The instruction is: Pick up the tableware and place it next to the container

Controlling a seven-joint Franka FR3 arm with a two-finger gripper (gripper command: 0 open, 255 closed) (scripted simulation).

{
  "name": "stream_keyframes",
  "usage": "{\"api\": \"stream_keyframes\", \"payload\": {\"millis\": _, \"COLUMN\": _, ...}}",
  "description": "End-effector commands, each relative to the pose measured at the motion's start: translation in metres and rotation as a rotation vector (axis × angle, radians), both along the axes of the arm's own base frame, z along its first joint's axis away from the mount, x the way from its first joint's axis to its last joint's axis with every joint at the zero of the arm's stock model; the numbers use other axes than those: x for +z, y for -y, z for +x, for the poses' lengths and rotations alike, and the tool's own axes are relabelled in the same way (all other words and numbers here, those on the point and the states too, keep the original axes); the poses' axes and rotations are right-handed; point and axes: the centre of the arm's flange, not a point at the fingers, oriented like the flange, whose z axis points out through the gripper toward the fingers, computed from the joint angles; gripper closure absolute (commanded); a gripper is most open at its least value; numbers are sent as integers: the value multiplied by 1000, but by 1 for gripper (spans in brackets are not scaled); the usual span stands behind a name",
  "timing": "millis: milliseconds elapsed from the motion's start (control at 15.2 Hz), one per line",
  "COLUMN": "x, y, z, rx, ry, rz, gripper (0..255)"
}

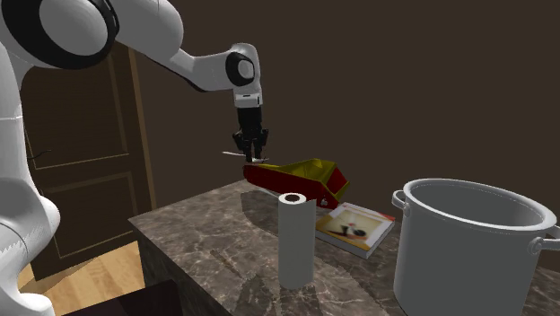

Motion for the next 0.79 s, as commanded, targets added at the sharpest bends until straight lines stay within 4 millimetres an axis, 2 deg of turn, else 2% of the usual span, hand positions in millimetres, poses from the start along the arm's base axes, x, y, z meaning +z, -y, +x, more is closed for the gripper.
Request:
{"api": "stream_keyframes", "payload": {"millis": 0, "x": 11, "y": 0, "z": -1, "rx": 0, "ry": -1, "rz": 0, "gripper": 255}}
{"api": "stream_keyframes", "payload": {"millis": 726, "x": 69, "y": 0, "z": -1, "rx": 0, "ry": -1, "rz": 0, "gripper": 255}}
